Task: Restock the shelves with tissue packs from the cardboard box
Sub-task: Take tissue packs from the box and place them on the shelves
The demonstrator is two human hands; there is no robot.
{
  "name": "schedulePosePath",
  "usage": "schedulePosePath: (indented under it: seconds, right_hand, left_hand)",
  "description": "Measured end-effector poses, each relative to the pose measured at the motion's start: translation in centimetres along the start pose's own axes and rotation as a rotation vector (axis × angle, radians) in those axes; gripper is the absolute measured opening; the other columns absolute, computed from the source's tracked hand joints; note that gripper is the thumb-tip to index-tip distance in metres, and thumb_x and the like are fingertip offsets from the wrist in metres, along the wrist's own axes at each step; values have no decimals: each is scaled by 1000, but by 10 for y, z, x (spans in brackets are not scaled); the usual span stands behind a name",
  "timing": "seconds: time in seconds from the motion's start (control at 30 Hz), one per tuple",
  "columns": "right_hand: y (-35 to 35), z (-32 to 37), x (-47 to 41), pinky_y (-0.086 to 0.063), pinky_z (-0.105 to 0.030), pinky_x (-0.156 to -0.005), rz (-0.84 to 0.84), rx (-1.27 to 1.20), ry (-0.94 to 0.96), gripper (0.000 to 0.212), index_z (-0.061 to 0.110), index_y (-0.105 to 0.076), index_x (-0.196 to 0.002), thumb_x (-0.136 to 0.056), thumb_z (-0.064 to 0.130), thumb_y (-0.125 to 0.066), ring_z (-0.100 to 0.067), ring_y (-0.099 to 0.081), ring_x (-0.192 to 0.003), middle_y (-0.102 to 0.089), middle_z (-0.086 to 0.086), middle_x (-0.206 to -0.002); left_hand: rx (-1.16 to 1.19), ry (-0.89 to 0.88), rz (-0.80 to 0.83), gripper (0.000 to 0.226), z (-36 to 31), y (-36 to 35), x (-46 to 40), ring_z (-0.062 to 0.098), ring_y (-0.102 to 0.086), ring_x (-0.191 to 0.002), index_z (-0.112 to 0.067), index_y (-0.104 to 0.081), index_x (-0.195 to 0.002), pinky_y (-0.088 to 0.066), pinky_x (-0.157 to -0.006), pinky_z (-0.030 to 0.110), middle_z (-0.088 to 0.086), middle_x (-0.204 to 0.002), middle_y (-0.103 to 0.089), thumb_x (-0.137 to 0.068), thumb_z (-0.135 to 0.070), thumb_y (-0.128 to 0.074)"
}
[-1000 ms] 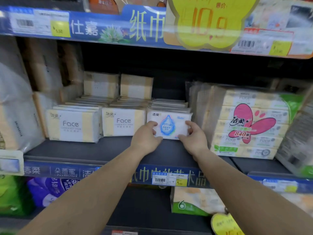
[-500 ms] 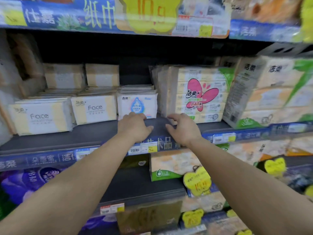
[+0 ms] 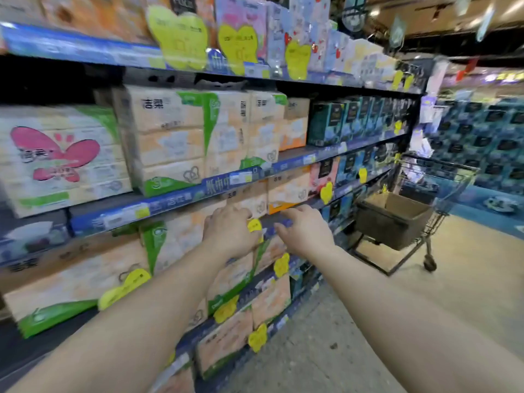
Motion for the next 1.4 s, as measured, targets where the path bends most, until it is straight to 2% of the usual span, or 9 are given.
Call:
schedulePosePath:
  seconds: [0.17,0.23,0.4,0.57,0.8,1.13,1.4]
  right_hand:
    - [23,-123,4,-48,-39,-89,-18,75,-195,48,26,-52,-133,-95,52,-44,-29,-46,-120,-50,-8,-128]
    - [22,-165,0,-48,-39,-90,-35,95,-262,45,25,-55,-129,-94,52,-45,-29,-47,-118,-51,-8,-126]
    - [14,-258,-39,-44,-40,-99,-61,98,-397,50,28,-53,-135,-92,53,-47,-28,-44,-126,-48,-6,-135]
    - [26,-346,-105,-44,-43,-101,-72,133,-519,54,28,-51,-136,-91,57,-47,-27,-43,-127,-49,-6,-136]
    - [29,-453,-176,-45,-41,-98,-98,137,-633,50,28,-56,-132,-90,54,-48,-26,-46,-122,-52,-5,-131]
    - [17,-661,-273,-44,-36,-91,-104,97,-658,48,27,-57,-130,-91,53,-48,-26,-48,-116,-53,-6,-121]
    - [44,-828,-382,-46,-36,-92,-27,152,-561,50,24,-56,-131,-91,54,-49,-24,-50,-116,-55,-4,-125]
  left_hand:
    - [47,-181,96,54,-123,-49,-49,31,-38,-130,-30,-48,-134,-37,-103,46,6,-137,-45,-89,-59,-49]
    - [21,-255,119,55,-161,-71,-71,30,-42,-125,-30,-47,-134,-38,-102,45,5,-133,-46,-88,-61,-49]
    - [25,-369,182,54,-231,-122,-152,31,-48,-116,-30,-50,-130,-44,-90,44,6,-128,-49,-87,-63,-48]
    - [80,-465,221,62,-304,-149,-253,33,-44,-125,-33,-40,-141,-41,-99,47,8,-137,-45,-87,-62,-50]
    - [85,-577,220,61,-401,-193,-351,33,-44,-124,-34,-42,-140,-40,-98,44,8,-135,-48,-86,-61,-51]
    - [73,-581,226,51,-558,-287,-486,31,-49,-118,-33,-51,-129,-42,-96,44,6,-127,-53,-85,-58,-52]
    - [100,-487,251,57,-691,-331,-607,29,-46,-124,-32,-47,-135,-37,-102,43,6,-134,-51,-85,-59,-52]
Point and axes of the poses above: each hand's wrist, its own x-axis away from the middle knuckle, its own y-axis out of the back of the hand, z = x × y, the point moved 3 cm from there along -x, towards the middle knuckle
